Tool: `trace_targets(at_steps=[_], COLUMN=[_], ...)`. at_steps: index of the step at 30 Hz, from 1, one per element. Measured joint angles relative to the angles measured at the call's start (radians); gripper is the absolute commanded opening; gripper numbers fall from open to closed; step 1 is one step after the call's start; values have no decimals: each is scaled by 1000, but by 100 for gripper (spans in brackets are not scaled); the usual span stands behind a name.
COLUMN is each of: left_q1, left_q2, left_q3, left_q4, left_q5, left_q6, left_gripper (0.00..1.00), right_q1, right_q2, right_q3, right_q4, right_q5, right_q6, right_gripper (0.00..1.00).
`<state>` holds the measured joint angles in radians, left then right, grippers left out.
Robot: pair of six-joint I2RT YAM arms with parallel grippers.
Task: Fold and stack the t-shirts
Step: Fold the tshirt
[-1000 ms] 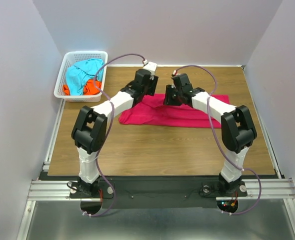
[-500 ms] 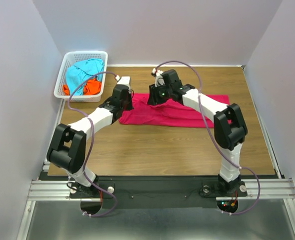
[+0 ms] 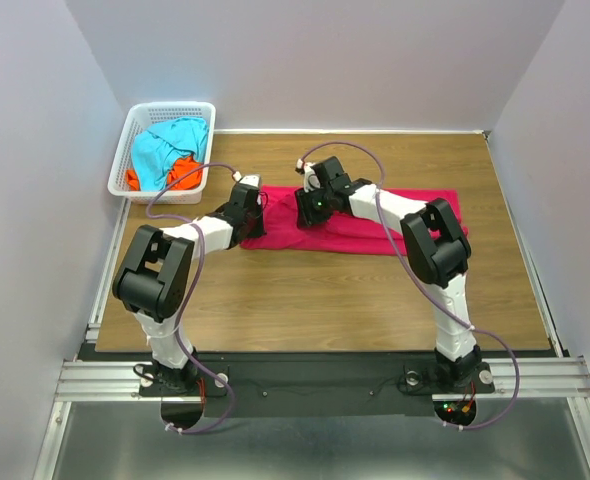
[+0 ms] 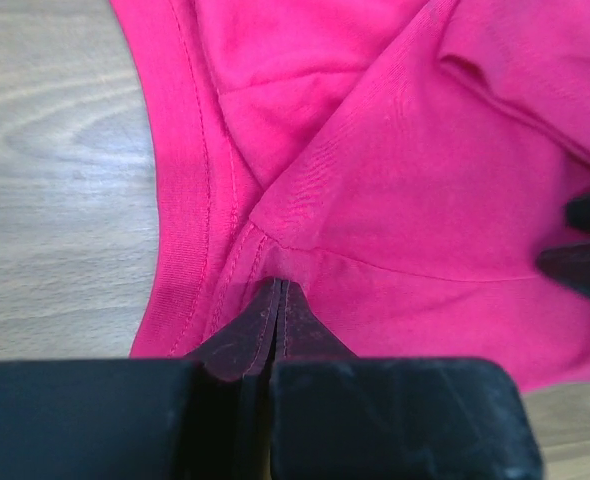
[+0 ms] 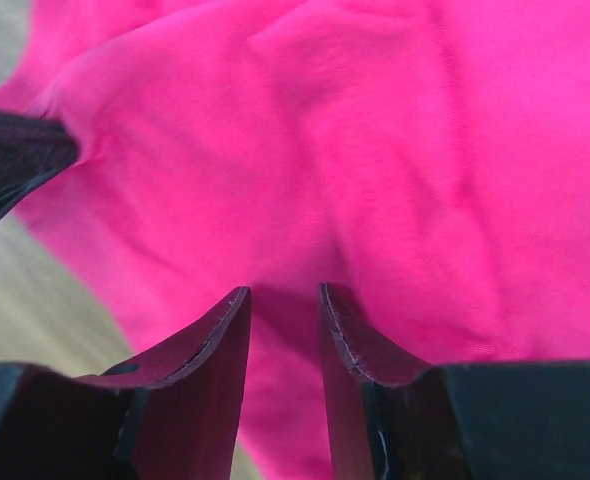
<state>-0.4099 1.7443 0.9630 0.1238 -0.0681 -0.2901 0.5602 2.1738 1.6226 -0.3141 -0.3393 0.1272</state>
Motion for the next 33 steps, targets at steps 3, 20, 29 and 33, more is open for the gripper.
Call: trace_targets(at_steps=[3, 20, 29, 33], left_q1=[5, 6, 16, 19], left_q2=[26, 40, 40, 40], left_q3=[0, -2, -2, -2], left_q4=[1, 37, 36, 32], left_q5=[9, 26, 36, 42], left_q6=[-5, -8, -8, -8], left_gripper=[0, 0, 0, 0], right_q1=[-4, -261, -250, -315], right_q2=[0, 30, -89, -284], right_q3=[0, 126, -6, -222], right_q4=[0, 5, 11, 2], right_q5=[56, 259, 219, 200], right_q6=[-9, 38, 71, 129], right_gripper=[38, 38, 38, 38])
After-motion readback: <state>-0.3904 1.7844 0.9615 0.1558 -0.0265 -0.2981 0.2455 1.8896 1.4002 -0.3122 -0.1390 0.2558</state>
